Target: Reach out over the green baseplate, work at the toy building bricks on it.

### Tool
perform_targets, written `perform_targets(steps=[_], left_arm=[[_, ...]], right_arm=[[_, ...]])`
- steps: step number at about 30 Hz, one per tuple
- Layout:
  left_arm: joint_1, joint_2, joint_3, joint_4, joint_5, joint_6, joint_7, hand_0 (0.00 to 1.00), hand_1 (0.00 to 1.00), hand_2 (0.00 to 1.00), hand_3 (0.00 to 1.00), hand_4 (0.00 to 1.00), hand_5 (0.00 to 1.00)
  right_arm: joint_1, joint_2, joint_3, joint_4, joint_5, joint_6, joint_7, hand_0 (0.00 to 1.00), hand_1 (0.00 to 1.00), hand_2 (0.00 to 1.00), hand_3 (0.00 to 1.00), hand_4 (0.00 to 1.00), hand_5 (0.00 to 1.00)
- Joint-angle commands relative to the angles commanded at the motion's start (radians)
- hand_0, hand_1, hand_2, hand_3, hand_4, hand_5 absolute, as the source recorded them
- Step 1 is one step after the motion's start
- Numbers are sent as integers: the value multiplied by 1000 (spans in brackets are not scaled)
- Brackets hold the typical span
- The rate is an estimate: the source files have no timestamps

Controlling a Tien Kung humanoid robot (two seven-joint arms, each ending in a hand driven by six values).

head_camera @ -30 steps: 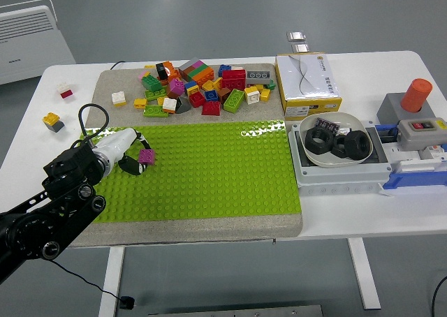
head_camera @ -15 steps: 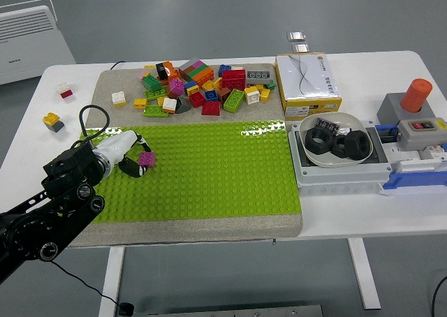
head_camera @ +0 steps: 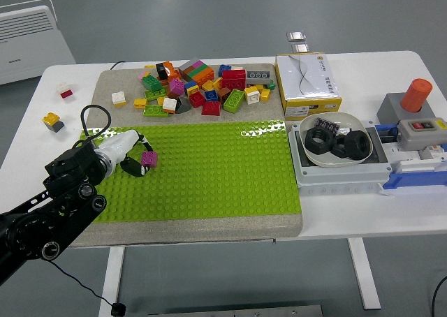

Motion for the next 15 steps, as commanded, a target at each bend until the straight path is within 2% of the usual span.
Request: perform_targets(steps=[15], left_arm=[[4, -8, -9, 2, -4, 2, -6, 990, 965, 940, 579, 619, 2]], right_arm=[[-3, 0, -3, 0, 1, 0, -1, 682, 756, 811, 785, 765, 931]])
